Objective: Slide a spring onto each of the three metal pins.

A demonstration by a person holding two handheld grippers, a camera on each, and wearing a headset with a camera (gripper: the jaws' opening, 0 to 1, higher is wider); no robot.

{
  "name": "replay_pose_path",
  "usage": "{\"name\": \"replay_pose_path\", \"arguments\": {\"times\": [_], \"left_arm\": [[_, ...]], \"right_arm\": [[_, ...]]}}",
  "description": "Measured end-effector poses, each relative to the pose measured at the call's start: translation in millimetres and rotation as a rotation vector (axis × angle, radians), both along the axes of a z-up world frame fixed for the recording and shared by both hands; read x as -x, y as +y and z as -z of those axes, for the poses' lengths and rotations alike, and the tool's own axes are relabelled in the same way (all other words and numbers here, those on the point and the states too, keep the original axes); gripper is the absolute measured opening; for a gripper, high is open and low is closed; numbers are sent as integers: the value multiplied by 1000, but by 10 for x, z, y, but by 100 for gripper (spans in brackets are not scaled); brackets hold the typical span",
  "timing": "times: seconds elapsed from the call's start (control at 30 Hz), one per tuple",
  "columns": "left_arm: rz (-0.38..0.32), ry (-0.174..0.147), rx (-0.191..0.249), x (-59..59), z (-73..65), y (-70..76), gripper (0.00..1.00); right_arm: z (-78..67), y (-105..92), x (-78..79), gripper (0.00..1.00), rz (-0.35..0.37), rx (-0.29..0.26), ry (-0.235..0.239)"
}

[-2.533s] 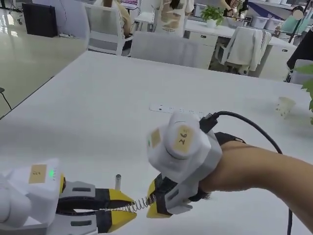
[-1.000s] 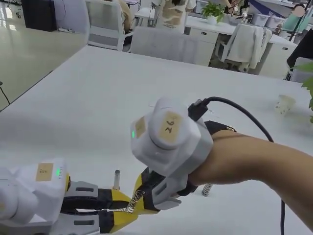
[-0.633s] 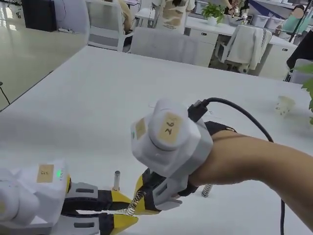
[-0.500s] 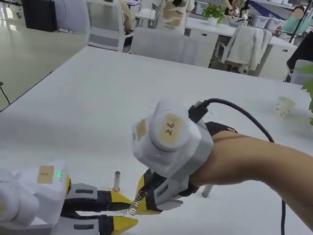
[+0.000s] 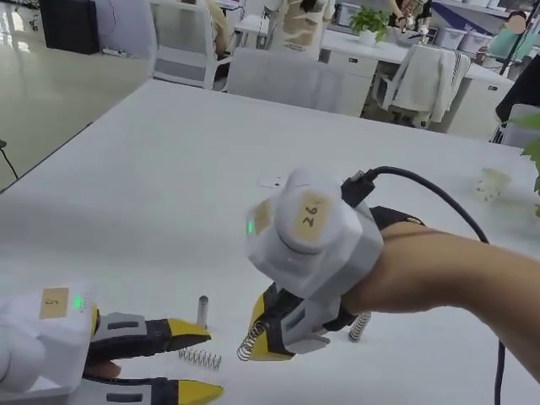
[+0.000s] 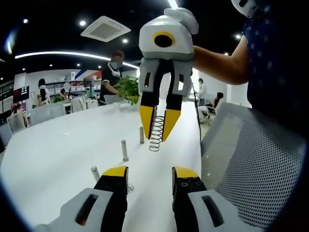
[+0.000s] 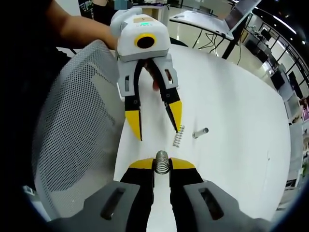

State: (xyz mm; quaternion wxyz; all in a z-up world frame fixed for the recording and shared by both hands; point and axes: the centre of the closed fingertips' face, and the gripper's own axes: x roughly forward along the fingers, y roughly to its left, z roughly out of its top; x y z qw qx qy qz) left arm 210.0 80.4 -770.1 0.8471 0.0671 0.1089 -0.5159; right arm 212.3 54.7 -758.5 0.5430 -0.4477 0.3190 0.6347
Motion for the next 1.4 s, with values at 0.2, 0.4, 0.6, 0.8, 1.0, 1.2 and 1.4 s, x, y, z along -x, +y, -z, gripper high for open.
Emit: {"name": "replay_pose_path", "arguments": {"times": [0.2,0.4,0.6,0.8,1.0,1.2,1.4], "left_arm": [[-41,11,13,-14,6,85,38],[-75,18,14,-30,27,168,46],[-107,20,21,-59,29,240,52],[-127,24,24,-68,45,282,57],[-138,22,24,-79,59,305,59],[-145,20,24,-85,61,319,62],[-150,22,23,-77,69,333,63]], "right_arm": [[-14,-67,-77,9,24,3,-7],[-17,-138,-152,9,45,11,-15],[-48,-234,-263,9,75,16,-22],[-70,-348,-384,9,102,31,-35],[-82,-450,-528,9,125,48,-55],[-70,-489,-637,9,143,56,-60],[-16,-499,-768,9,157,76,-66]]}}
